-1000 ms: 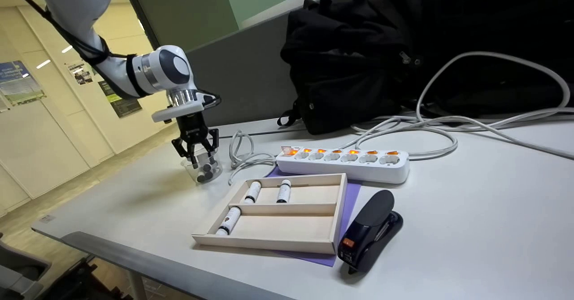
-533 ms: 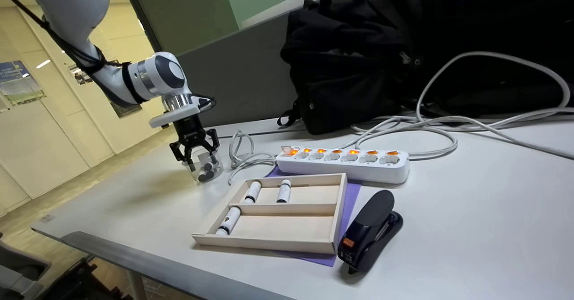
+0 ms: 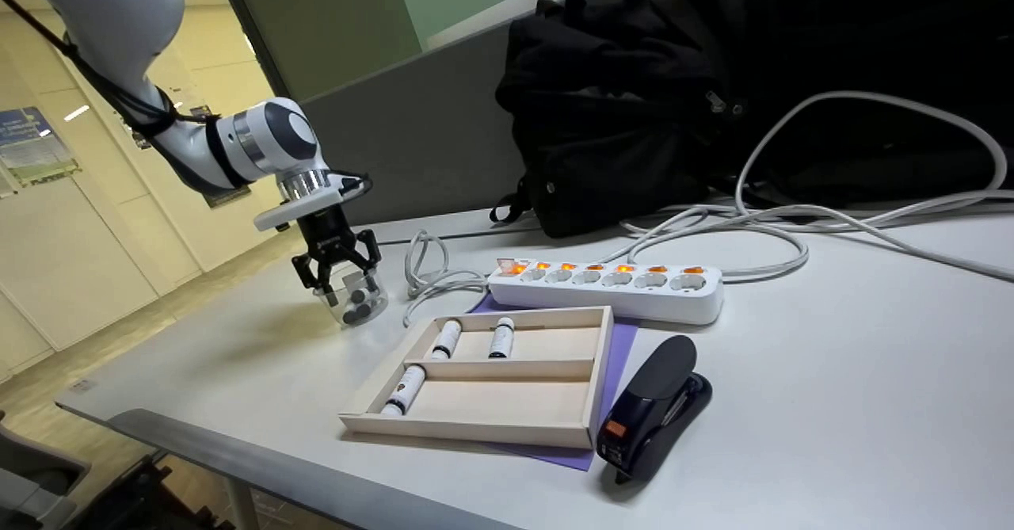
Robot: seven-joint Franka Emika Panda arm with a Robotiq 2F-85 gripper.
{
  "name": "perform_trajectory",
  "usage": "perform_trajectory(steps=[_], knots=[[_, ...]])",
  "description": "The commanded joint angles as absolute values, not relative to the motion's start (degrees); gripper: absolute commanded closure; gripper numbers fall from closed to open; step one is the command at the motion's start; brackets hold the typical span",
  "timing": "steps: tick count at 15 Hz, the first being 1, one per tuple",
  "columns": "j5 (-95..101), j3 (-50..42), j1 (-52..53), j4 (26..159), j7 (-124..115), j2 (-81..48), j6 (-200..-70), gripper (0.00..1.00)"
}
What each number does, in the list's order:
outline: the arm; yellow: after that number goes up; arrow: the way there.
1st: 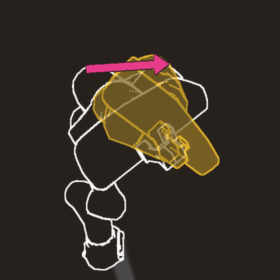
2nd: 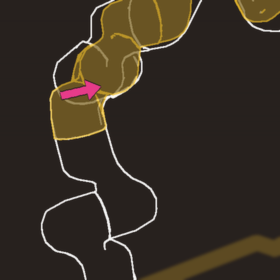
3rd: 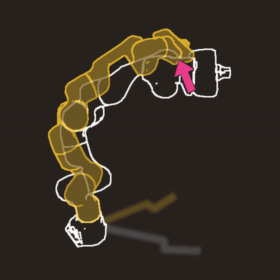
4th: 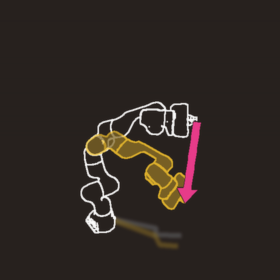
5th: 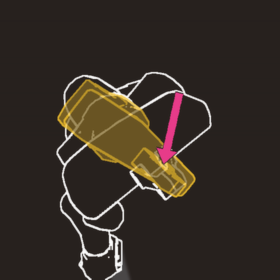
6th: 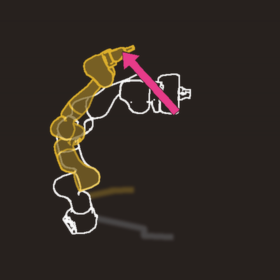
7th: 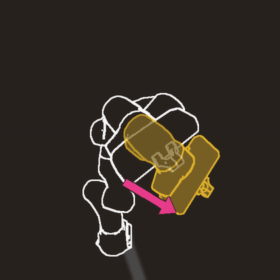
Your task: Take the bottle from the cup and put it in the top compartment of the box
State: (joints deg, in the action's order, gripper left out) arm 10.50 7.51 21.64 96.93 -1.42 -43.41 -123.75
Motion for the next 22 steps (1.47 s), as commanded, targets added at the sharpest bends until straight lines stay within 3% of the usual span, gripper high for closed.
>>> perform_trajectory(steps=[1,7,14,22], knots=[[11.41,6.57,22.53,95.78,-5.46,-44.36,-122.83,0.54],[12.22,4.99,22.93,95.07,-9.04,-44.12,-121.51,0.94],[9.71,5.85,21.98,92.92,-10.93,-43.14,-118.38,0.93],[-2.71,8.58,16.53,82.83,-8.54,-35.22,-103.81,0.93]])
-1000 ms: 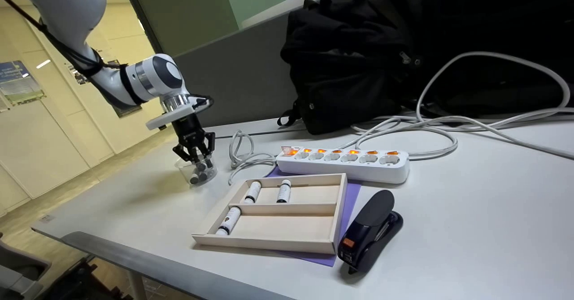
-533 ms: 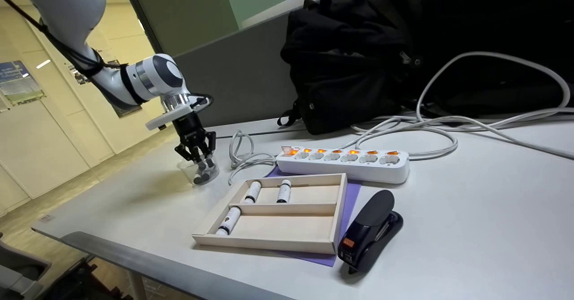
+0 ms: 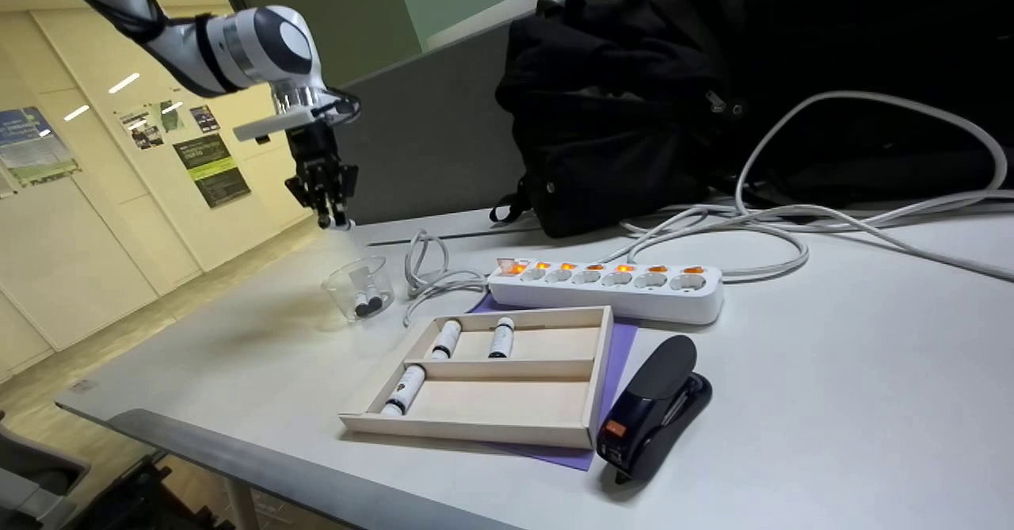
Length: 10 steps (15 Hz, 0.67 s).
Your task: Take the bottle from the cup and put it in the top compartment of the box
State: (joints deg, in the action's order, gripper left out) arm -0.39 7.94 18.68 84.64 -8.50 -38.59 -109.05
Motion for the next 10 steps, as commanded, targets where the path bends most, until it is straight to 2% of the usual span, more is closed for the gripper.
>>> perform_trajectory(steps=[1,4,10], knots=[[-2.54,8.05,15.93,85.02,-8.31,-32.56,-104.07,0.93],[0.43,5.93,13.95,96.07,-8.25,-23.81,-113.7,0.93],[-0.4,3.32,6.14,114.08,-2.45,-13.32,-124.4,0.93]])
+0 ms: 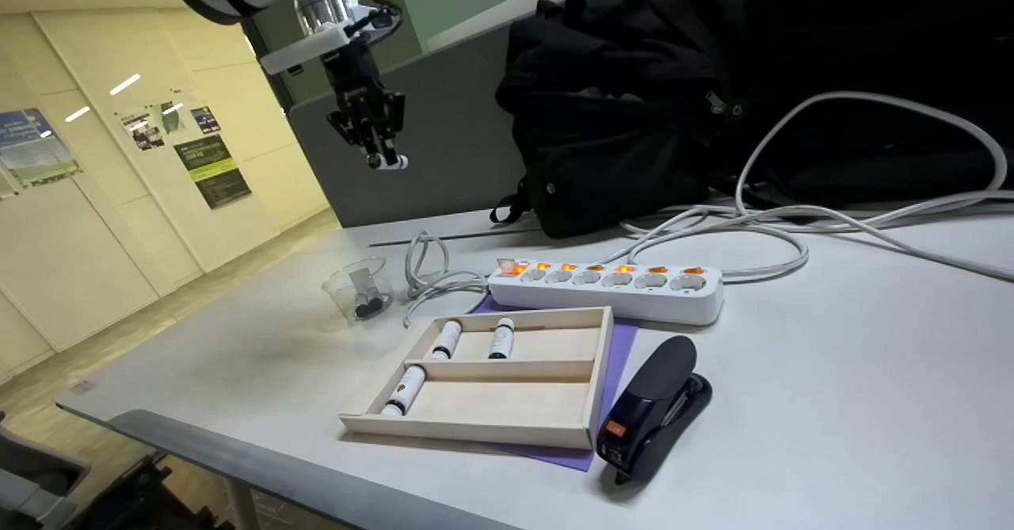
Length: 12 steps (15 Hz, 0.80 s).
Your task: Take the bottle from the cup and put it in the top compartment of the box
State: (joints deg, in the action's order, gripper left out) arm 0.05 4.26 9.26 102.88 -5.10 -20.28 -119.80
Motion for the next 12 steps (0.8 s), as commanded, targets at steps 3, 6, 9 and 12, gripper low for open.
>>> perform_trajectory(steps=[3,6,9,12], knots=[[1.0,1.17,2.47,123.33,1.43,-8.9,-128.34,0.93],[5.2,-2.01,-0.71,129.63,3.26,-7.96,-134.63,0.93],[13.22,-5.56,-2.6,133.31,-0.1,-10.13,-142.41,0.93],[12.55,-5.66,-3.3,132.43,1.33,-11.28,-141.06,0.73]])
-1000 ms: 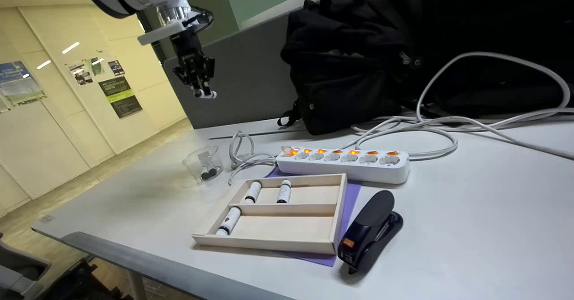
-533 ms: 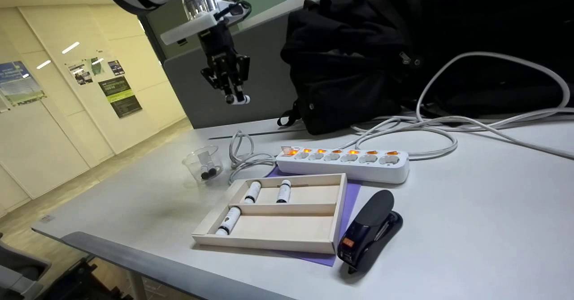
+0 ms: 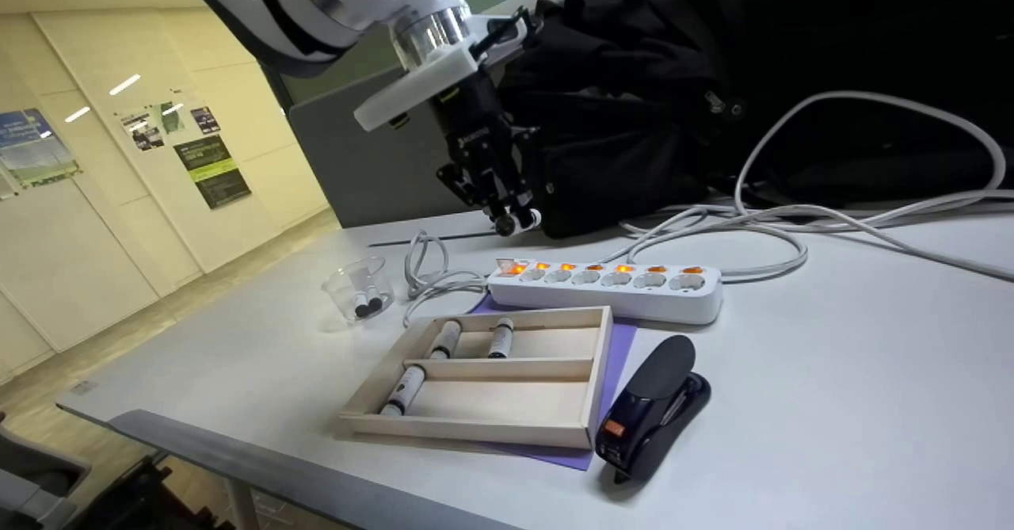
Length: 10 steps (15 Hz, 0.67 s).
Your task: Take the bottle from the cup and put it in the top compartment of the box
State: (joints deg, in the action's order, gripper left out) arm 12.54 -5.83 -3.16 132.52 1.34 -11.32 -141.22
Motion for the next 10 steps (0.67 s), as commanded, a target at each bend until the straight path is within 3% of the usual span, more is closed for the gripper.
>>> perform_trajectory(steps=[1,4,5,10], knots=[[12.41,-5.64,-3.41,132.39,1.65,-11.54,-141.06,0.73],[12.34,-5.14,-3.02,132.19,1.66,-11.46,-141.05,0.73],[13.61,-5.27,-2.8,132.46,1.46,-12.64,-141.65,0.93],[18.87,-6.67,-1.72,134.14,-1.61,-19.7,-147.2,0.93]])
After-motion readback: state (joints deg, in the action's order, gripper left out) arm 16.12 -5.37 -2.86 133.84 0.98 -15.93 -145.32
